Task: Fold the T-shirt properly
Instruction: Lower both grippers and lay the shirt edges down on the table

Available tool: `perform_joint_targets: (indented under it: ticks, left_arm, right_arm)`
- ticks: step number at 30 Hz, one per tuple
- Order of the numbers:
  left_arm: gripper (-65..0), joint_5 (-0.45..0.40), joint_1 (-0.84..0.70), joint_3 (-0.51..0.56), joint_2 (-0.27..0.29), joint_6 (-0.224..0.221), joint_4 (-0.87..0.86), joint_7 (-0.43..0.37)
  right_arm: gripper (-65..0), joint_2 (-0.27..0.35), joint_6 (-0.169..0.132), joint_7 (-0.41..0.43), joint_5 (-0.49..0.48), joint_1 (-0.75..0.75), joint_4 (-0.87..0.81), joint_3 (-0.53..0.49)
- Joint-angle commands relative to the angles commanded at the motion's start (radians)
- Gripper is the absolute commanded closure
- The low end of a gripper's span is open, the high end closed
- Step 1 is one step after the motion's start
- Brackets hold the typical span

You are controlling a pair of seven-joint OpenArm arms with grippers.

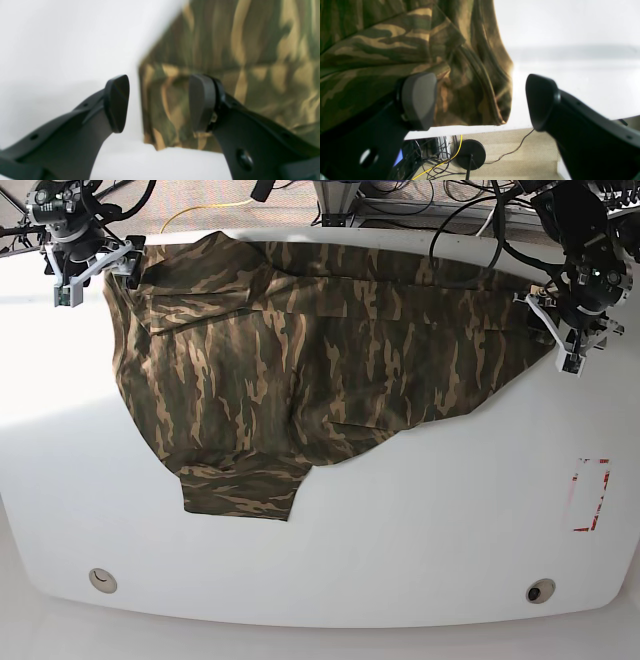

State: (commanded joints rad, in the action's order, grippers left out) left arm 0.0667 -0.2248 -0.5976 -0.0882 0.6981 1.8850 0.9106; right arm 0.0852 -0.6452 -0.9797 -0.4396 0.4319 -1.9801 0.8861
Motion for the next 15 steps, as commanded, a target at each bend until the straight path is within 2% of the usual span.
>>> perform_joint_targets:
  ticks: [6, 15]
  left_arm:
    - [-35.3, 0.000, 0.028, 0.000, 0.029, 0.000, 0.054, 0.000]
    - [-35.1, -0.009, 0.137, -0.002, 0.081, 0.000, 0.051, 0.000]
  right_arm:
    - [-53.1, 0.048, -0.002, -0.049, 0.000, -0.086, 0.005, -0.018]
    - [-53.1, 0.118, 0.006, -0.081, 0.003, -0.288, 0.044, -0.153]
